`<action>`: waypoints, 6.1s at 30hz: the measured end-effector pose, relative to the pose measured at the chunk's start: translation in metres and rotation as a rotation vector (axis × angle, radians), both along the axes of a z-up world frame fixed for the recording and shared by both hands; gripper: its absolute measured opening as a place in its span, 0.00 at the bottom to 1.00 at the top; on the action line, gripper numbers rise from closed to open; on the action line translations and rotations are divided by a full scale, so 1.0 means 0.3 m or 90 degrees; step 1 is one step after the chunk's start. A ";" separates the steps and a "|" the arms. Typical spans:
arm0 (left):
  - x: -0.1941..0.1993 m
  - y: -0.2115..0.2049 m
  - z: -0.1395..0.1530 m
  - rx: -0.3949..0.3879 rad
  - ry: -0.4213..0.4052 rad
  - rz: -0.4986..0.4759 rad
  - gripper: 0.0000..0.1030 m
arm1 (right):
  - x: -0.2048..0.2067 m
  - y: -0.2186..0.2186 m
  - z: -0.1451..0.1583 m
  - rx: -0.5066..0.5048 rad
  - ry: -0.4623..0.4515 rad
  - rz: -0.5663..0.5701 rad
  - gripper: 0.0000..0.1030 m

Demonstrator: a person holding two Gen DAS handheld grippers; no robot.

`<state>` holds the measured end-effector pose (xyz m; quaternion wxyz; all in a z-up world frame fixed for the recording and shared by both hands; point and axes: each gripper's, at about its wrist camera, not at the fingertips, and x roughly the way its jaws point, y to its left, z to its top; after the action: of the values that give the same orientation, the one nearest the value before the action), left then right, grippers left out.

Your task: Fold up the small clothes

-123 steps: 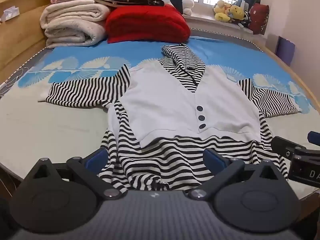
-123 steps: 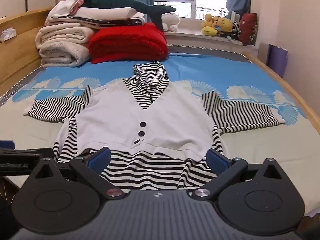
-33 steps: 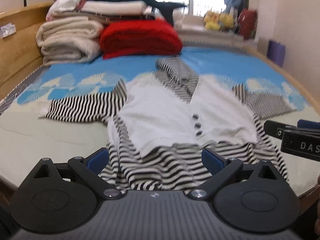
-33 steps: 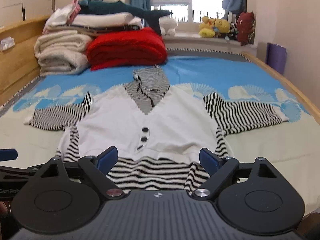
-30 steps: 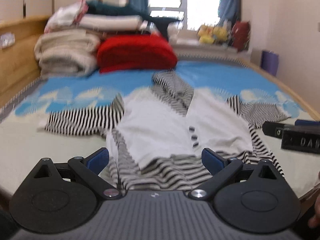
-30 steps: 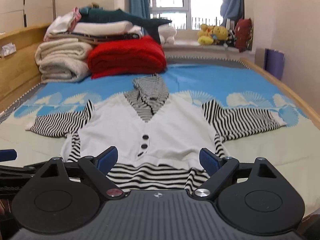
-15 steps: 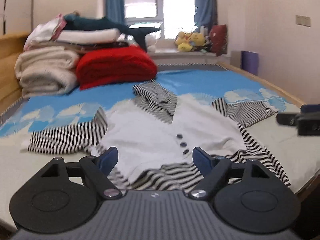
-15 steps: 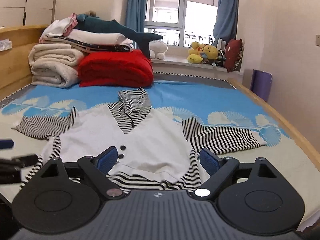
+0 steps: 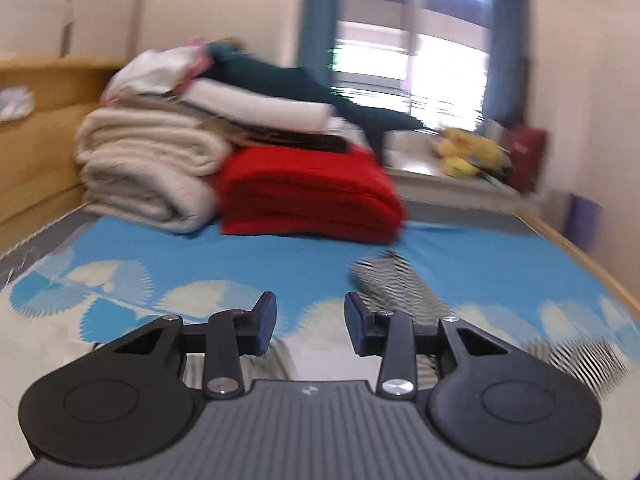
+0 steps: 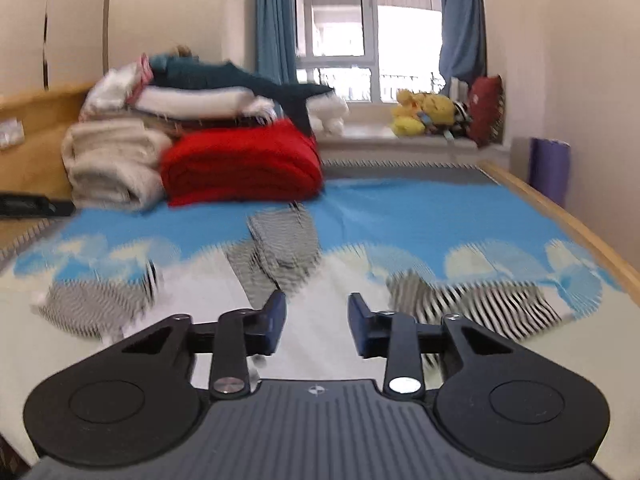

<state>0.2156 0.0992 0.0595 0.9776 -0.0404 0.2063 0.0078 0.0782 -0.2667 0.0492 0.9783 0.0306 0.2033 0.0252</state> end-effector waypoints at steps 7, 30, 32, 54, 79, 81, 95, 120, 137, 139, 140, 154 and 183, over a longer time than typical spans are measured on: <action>0.208 0.436 -0.271 -0.088 0.119 0.159 0.41 | 0.305 0.081 0.076 0.038 0.008 0.101 0.61; 0.299 0.935 -0.672 -0.274 0.259 0.385 0.06 | 0.619 0.191 -0.303 -0.007 0.168 0.097 0.32; 0.316 0.882 -0.632 -0.229 0.242 0.390 0.06 | 0.622 0.175 -0.311 -0.013 0.180 0.085 0.32; 0.216 -0.187 -0.090 -0.166 0.240 -0.042 0.39 | 0.701 -0.266 -0.366 0.198 0.266 -0.148 0.25; 0.413 0.033 -0.337 -0.096 0.310 0.068 0.43 | 0.820 -0.039 -0.557 0.118 0.365 -0.156 0.14; 0.414 0.039 -0.337 -0.096 0.309 0.070 0.43 | 0.799 -0.057 -0.507 0.152 0.310 -0.158 0.06; 0.409 -0.009 -0.397 -0.085 0.359 0.028 0.43 | 0.714 -0.343 -0.602 0.258 0.368 -0.371 0.14; 0.370 -0.201 -0.497 0.065 0.417 -0.083 0.46 | 0.772 -0.295 -0.513 0.214 0.353 -0.201 0.45; 0.309 -0.440 -0.381 0.086 0.290 -0.143 0.50 | 0.563 -0.841 -0.487 0.210 0.225 -0.291 0.29; 0.310 -0.439 -0.381 0.086 0.290 -0.143 0.50 | 0.536 -0.953 -0.509 0.277 0.209 -0.329 0.08; 0.311 -0.437 -0.381 0.085 0.291 -0.141 0.50 | 0.521 -1.004 -0.520 0.310 0.196 -0.352 0.05; 0.324 -0.424 -0.400 0.083 0.304 -0.143 0.51 | 0.564 -1.277 -0.771 0.468 0.186 -0.512 0.23; 0.392 -0.085 -0.334 -0.076 0.327 0.024 0.52 | 0.641 -0.488 -0.329 0.233 0.142 -0.406 0.04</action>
<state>0.3332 0.0738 -0.0405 0.8890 -0.0982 0.4466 0.0240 0.2705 -0.4130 -0.0494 0.8874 0.2687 0.2807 -0.2479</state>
